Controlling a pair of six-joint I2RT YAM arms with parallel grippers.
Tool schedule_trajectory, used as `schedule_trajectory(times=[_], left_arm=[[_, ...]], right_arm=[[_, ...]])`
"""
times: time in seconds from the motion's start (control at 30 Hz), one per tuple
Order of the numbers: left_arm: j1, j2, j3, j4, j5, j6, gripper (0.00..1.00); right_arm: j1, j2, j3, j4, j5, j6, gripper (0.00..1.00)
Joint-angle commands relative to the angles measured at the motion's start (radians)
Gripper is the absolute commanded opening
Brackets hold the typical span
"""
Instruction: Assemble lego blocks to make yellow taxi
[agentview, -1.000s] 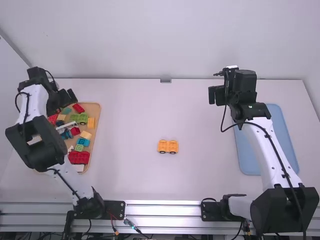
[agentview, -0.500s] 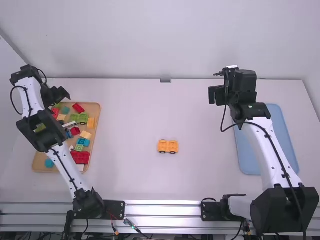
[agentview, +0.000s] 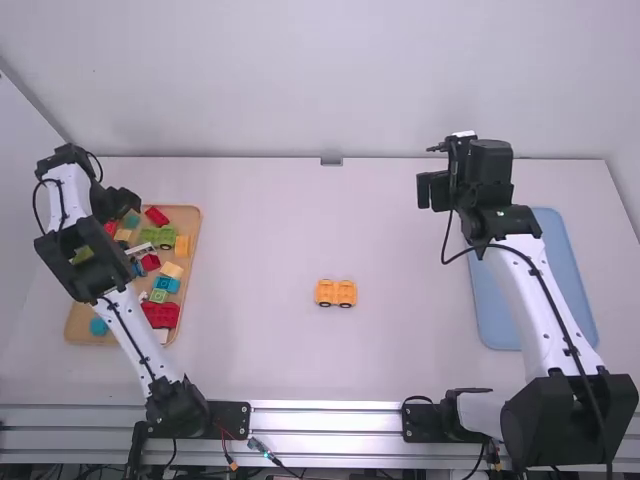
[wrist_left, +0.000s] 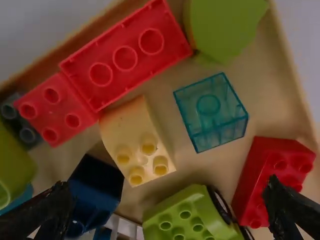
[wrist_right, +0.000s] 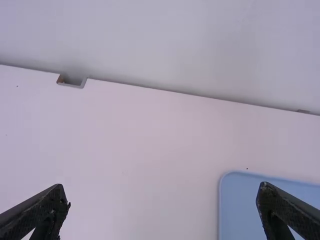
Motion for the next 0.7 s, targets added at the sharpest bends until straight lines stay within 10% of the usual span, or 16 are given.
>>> schedule_trajectory(times=[0.0, 0.27, 0.67], left_arm=[[-0.003, 0.005, -0.008, 0.002, -0.021, -0.021, 0.99], [-0.003, 0.005, -0.014, 0.043, -0.022, -0.072, 0.75], [-0.003, 0.005, -0.090, 0.095, -0.031, -0.142, 0.66]], right_arm=[[0.014, -0.014, 0.031, 0.004, -0.002, 0.001, 0.99], [0.024, -0.014, 0.031, 0.003, -0.002, 0.000, 0.99], [0.024, -0.014, 0.031, 0.000, -0.002, 0.001, 0.99]])
